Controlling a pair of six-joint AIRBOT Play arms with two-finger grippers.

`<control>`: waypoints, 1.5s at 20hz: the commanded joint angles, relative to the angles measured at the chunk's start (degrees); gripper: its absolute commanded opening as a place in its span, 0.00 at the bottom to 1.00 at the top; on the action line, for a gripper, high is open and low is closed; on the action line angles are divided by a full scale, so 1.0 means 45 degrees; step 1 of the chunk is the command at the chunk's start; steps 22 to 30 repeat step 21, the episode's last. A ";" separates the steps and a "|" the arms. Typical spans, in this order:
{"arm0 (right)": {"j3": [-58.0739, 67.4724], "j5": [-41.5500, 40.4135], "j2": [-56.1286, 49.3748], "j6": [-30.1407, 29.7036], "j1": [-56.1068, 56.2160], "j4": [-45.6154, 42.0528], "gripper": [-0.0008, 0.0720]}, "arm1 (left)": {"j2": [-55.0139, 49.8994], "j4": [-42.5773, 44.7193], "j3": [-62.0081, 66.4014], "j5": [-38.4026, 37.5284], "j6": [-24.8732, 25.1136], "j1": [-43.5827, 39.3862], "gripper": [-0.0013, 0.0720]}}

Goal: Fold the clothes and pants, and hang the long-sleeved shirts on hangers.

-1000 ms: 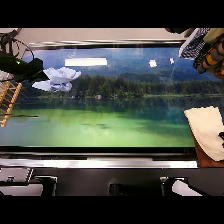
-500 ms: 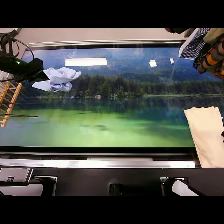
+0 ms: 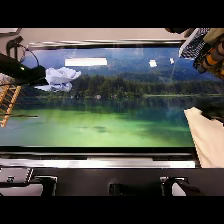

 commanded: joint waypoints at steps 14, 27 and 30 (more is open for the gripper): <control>0.0010 -0.0636 0.0131 -0.1146 0.5532 0.0899 0.06 | 0.1394 0.1103 -0.5071 0.2448 0.0981 -0.1311 0.04; 0.0015 -0.0636 0.0131 -0.1146 0.5532 0.0894 0.06 | 0.1389 0.1103 -0.5071 0.2448 0.0981 -0.1311 0.04; 0.0015 -0.0636 0.0131 -0.1146 0.5532 0.0894 0.06 | 0.1389 0.1103 -0.5071 0.2448 0.0981 -0.1311 0.04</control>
